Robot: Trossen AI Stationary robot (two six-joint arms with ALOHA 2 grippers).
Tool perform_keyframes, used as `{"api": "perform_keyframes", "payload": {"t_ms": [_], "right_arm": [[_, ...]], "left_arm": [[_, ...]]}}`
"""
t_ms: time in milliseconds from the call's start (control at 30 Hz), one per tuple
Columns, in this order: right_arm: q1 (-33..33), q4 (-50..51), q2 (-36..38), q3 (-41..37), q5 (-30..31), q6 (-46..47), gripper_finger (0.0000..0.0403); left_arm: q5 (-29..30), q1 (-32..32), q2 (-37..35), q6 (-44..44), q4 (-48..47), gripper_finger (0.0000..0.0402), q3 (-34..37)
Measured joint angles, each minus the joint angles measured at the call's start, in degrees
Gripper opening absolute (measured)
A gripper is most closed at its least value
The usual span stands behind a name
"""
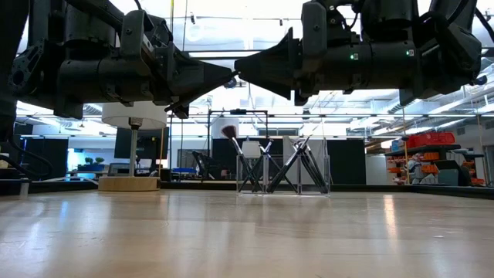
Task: Put items in baskets/containers
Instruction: Put the black liner brush into the transparent organizer
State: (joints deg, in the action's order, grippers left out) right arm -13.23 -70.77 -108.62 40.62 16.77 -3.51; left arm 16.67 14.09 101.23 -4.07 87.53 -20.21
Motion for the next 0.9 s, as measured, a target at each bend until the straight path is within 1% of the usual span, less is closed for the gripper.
{"api": "perform_keyframes", "payload": {"t_ms": [133,400,467,600,700,800,900], "right_arm": [[0.00,0.01,0.00,0.00,-1.28,-0.02,0.0108],[-0.02,-0.01,0.00,0.00,-1.41,-0.04,0.0015],[-0.04,0.03,0.00,0.00,-1.40,-0.24,0.0010],[-0.02,0.20,0.00,0.00,-1.39,-0.02,0.0019],[-0.02,0.37,0.00,0.00,-1.35,-0.02,0.0012],[-0.02,1.80,0.00,0.00,-1.31,-0.05,0.0006],[-0.02,5.15,1.09,0.00,-0.40,1.25,0.0006]], "left_arm": [[0.05,0.00,0.00,-0.03,0.00,0.0021,0.00],[0.00,0.02,-0.02,-0.12,-0.01,0.0025,0.00],[-0.16,0.04,-0.03,-0.12,-0.21,0.0025,-0.01],[0.02,0.04,-0.09,-0.15,-0.61,0.0025,-0.02],[0.00,0.04,-0.09,-0.16,-1.04,0.0028,-0.02],[0.20,0.01,-0.09,-0.24,-2.78,0.0044,-0.04],[0.48,0.00,-0.09,-0.27,-4.80,0.0072,-0.02]]}}
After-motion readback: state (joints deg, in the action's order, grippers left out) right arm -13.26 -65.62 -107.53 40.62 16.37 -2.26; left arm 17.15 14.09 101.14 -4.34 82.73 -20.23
